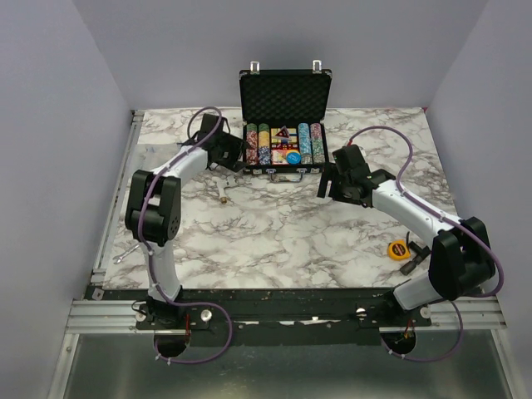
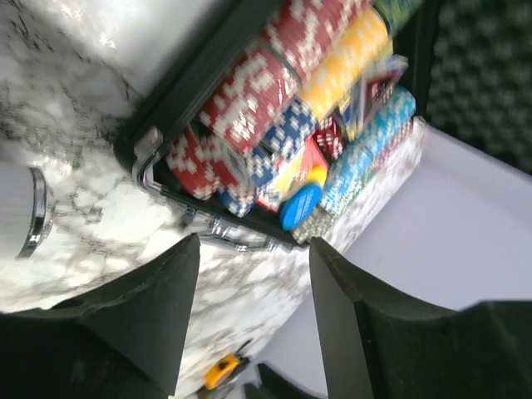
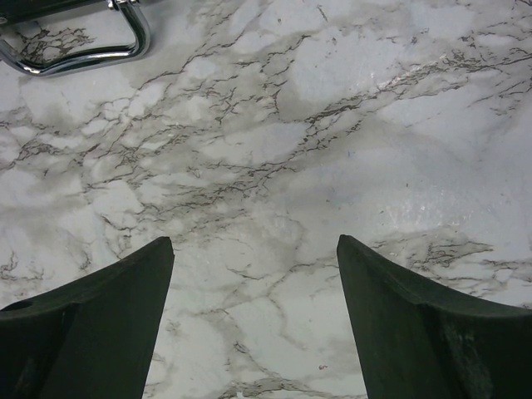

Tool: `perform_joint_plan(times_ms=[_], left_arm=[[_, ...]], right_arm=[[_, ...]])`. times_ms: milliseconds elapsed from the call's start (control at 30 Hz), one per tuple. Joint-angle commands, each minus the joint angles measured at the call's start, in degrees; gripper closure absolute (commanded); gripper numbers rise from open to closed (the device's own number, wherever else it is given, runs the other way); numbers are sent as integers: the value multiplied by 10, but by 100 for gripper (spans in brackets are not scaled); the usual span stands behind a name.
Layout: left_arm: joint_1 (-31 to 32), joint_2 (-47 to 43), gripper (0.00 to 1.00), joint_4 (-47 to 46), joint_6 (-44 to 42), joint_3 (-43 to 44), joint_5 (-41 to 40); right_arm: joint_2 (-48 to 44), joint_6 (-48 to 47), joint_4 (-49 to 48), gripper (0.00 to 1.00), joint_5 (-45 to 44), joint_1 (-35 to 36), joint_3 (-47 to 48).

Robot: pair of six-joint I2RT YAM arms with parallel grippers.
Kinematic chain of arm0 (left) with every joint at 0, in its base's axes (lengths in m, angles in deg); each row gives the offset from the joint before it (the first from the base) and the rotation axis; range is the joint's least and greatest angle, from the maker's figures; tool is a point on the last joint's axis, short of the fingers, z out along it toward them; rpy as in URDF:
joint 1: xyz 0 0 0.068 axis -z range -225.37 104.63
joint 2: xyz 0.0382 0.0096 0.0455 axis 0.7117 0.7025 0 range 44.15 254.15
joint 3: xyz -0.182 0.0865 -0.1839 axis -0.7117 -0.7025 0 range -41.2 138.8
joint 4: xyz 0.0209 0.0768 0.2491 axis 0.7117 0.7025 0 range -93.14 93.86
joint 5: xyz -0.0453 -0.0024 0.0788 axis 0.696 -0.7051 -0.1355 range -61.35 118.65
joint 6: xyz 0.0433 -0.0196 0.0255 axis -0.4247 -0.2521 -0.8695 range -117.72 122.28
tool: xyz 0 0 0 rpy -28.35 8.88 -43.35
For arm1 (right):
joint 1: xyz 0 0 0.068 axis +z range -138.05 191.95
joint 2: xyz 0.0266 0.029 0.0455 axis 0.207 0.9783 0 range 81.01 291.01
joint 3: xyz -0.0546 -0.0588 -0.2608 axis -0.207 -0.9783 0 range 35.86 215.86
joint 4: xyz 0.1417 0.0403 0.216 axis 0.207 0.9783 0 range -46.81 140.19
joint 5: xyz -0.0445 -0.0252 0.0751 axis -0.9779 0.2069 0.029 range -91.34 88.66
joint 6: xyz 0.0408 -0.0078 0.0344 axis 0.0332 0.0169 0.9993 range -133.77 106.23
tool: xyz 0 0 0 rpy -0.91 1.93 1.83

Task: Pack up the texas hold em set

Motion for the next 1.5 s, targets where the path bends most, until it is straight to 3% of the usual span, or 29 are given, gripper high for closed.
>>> perform_joint_plan(times_ms=[0,100,167,433,500,700,967,1167,1333,1467], left_arm=[[1,-91,44,-192,-166,-116,85],[2,-92,43,-334,-247,-160,195],[5,-67,48,-360,-299,-143,262],[8,-30,61,-313,-421,-116,225],[6,-9,70,-302,-423,-92,225],[2,37,76,-228,-408,-30,202],[-33,51,75,-164,-368,-34,164],[-51,70,70,-93,-394,26,165],[-48,47,69,-102,-411,21,189],[-43,28,63,-138,-408,-8,244]], right_arm=[[9,-5,-7,18,-14,0,-5],[14,-4,-7,18,-7,0,0],[16,-3,-6,18,-1,0,1],[4,6,7,19,3,0,0],[-2,9,8,19,1,0,-4],[-14,12,22,19,-9,0,-5],[-22,17,29,19,-9,0,-5],[-28,24,32,19,-1,0,-6],[-35,35,38,19,2,0,-6],[-35,39,37,19,9,0,-7]])
